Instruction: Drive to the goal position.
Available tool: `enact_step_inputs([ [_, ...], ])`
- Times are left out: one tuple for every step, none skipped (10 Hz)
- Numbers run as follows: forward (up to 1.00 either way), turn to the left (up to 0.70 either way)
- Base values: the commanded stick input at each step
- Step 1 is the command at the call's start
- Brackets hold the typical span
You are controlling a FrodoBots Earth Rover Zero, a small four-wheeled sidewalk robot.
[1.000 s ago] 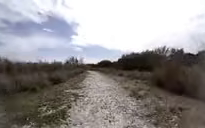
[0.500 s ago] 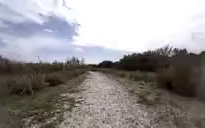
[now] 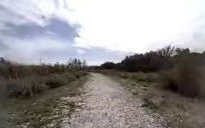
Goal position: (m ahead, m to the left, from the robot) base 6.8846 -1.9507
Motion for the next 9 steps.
enact_step_inputs([
  [0.70,0.00],
  [0.70,0.00],
  [0.70,0.00],
  [0.70,0.00],
  [0.70,0.00],
  [0.70,0.00],
  [0.70,0.00],
  [0.70,0.00],
  [0.70,0.00],
])
